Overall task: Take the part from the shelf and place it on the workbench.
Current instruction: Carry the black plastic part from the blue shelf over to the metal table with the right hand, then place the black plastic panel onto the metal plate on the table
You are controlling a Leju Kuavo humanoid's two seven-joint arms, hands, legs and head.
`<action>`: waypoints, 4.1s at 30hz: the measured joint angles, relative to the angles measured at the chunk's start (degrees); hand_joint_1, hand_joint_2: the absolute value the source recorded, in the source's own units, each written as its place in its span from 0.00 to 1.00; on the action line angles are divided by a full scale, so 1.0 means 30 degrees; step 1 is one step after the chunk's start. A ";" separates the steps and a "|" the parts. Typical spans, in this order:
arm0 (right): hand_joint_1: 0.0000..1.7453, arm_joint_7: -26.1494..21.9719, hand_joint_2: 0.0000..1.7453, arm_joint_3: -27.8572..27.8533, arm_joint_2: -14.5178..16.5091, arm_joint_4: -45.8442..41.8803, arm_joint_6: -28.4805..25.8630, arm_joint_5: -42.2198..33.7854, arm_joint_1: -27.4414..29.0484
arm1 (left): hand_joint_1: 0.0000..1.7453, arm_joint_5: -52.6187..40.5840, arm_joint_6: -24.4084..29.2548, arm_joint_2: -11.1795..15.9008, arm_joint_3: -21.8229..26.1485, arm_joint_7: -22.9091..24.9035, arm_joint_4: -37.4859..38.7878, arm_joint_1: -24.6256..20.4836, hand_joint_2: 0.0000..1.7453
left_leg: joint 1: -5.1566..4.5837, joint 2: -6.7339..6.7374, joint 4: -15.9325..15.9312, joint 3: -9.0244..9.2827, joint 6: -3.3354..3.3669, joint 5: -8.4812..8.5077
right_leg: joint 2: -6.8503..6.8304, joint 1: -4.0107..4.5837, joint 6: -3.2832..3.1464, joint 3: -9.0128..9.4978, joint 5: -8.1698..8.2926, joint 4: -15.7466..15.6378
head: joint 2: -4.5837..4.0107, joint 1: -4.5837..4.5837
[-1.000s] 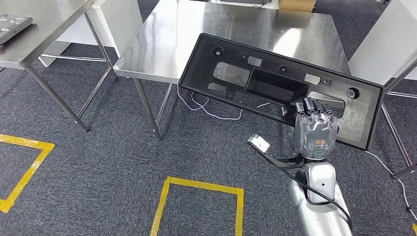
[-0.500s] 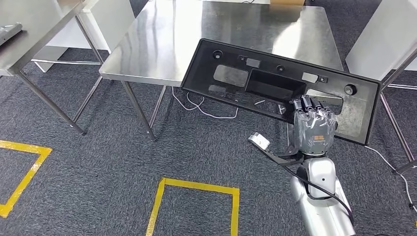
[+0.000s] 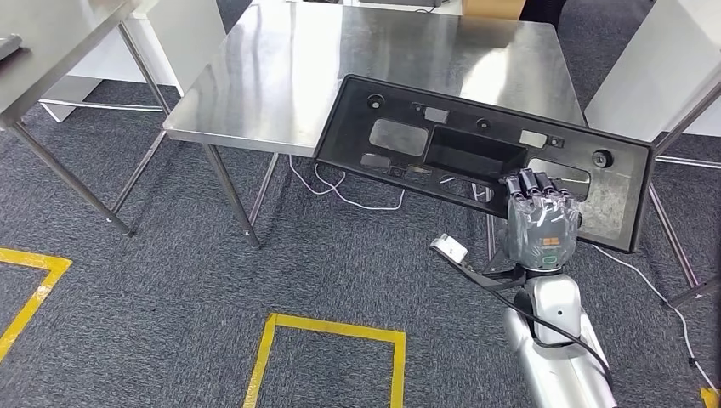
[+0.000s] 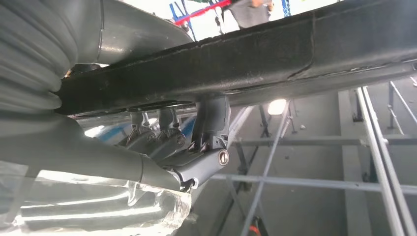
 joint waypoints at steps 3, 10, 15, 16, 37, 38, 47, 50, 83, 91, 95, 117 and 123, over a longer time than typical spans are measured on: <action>1.00 -0.0018 1.00 0.0024 -0.0177 0.0075 -0.0007 -0.0047 0.0118 | 0.00 -0.0002 -0.0005 -0.0044 0.0000 -0.0004 0.0002 -0.0014 1.00 | 0.0015 -0.0012 -0.0045 0.0157 0.0003 -0.0140 | -0.0019 -0.0263 0.0210 -0.1843 -0.0901 0.3094 | 0.0000 0.0002; 1.00 -0.0040 1.00 0.0128 -0.0377 0.0186 -0.0024 -0.0156 0.0177 | 0.00 -0.0051 -0.0005 -0.0060 0.0020 -0.0004 0.0005 -0.0011 1.00 | 0.0126 -0.0037 0.0461 0.0354 -0.0797 -0.0858 | -0.0241 -0.0708 0.0968 0.0120 0.1361 -0.1634 | 0.0000 0.0018; 1.00 0.0009 1.00 0.0164 -0.0509 0.0148 -0.0035 -0.0255 0.0191 | 0.00 -0.0219 -0.0016 -0.0091 0.0016 -0.0009 0.0007 -0.0071 1.00 | 0.0328 -0.0042 0.2019 -0.0263 -0.1185 -0.1799 | -0.0099 -0.0759 0.0192 0.0456 0.1145 -0.1650 | 0.0002 -0.0076; 1.00 0.0035 1.00 0.0164 -0.0525 0.0139 -0.0035 -0.0275 0.0191 | 0.00 -0.0239 -0.0020 -0.0093 0.0015 -0.0011 0.0007 -0.0080 1.00 | 0.0340 -0.0054 0.3247 -0.0898 -0.1241 -0.2285 | -0.0098 -0.0723 0.0077 0.0548 0.1067 -0.1650 | 0.0000 -0.0095; 1.00 0.0598 1.00 0.0071 -0.0813 -0.0914 0.0392 0.0428 0.1647 | 0.00 -0.0889 -0.0186 -0.0151 0.0007 0.0148 0.0015 -0.0196 1.00 | 0.0032 -0.0333 0.0180 0.0403 -0.0133 -0.0517 | -0.0127 -0.0412 0.0961 -0.1300 0.0384 0.1114 | 0.0000 -0.0055; 1.00 0.0621 1.00 0.0018 -0.0860 -0.1087 0.0437 0.0454 0.1753 | 0.00 -0.0905 -0.0191 -0.0172 0.0007 0.0155 0.0015 -0.0205 1.00 | -0.0025 -0.0336 0.0243 0.0523 -0.0222 -0.0677 | -0.0206 -0.0392 0.1046 -0.0728 0.1039 -0.0245 | 0.0000 -0.0040; 1.00 0.0767 1.00 -0.0302 -0.1015 -0.2269 0.1069 0.0619 0.2318 | 0.00 -0.1060 -0.0333 -0.0235 0.0000 0.0157 -0.0013 -0.0295 1.00 | 0.0164 -0.0272 0.3488 -0.0719 -0.1271 -0.2629 | -0.0180 -0.0420 -0.0505 0.0688 0.1476 -0.2207 | -0.0002 -0.0126; 1.00 0.0772 1.00 -0.0302 -0.0971 -0.2337 0.1129 0.0665 0.2515 | 0.00 -0.1078 -0.0355 -0.0239 0.0000 0.0169 -0.0007 -0.0257 1.00 | 0.0286 -0.0266 0.5732 -0.2464 -0.1424 -0.2803 | -0.0120 -0.0311 -0.0623 0.0978 0.1220 -0.2203 | -0.0002 -0.0124; 1.00 0.0834 1.00 -0.0738 -0.0665 -0.3138 0.1739 0.0958 0.3268 | 0.00 -0.1321 -0.0370 -0.0173 0.0000 0.0204 -0.0013 -0.0197 1.00 | 0.0357 -0.0269 0.6039 -0.2622 -0.1062 -0.2867 | -0.0056 -0.0355 -0.0341 0.0970 0.0699 -0.1645 | 0.0000 -0.0040; 1.00 0.0842 1.00 -0.0709 -0.0543 -0.3206 0.1801 0.1016 0.3248 | 0.00 -0.1324 -0.0350 -0.0009 0.0004 0.0133 -0.0035 -0.0217 1.00 | -0.0447 -0.0081 0.0402 -0.0552 0.0317 -0.0018 | -0.0015 -0.0201 -0.0001 0.1496 0.0160 -0.1849 | -0.0002 -0.0058; 1.00 0.0871 1.00 -0.0705 -0.0571 -0.3308 0.1803 0.1057 0.3351 | 0.00 -0.1324 -0.0355 -0.0042 0.0007 0.0106 -0.0033 -0.0230 1.00 | -0.0258 -0.0085 -0.0330 0.0263 0.0308 -0.0017 | -0.0116 -0.0205 -0.0002 -0.0076 -0.0940 0.1196 | -0.0004 -0.0018; 1.00 0.0878 1.00 -0.0743 -0.0625 -0.3621 0.2115 0.1100 0.3859 | 0.00 -0.1561 -0.0362 -0.0140 0.0005 0.0098 -0.0022 -0.0111 1.00 | 0.0268 -0.0268 0.1801 -0.0998 -0.1082 -0.0365 | -0.0033 -0.0644 0.0040 0.1515 0.0425 -0.1939 | -0.0004 -0.0053; 1.00 0.0822 1.00 -0.0721 -0.0614 -0.3619 0.2158 0.1100 0.3702 | 0.00 -0.1630 -0.0368 -0.0162 0.0007 0.0091 -0.0022 -0.0160 1.00 | 0.0074 -0.0315 0.0358 -0.0179 -0.0377 -0.0286 | -0.0074 -0.0510 0.0613 0.1440 -0.0088 -0.1526 | -0.0002 -0.0017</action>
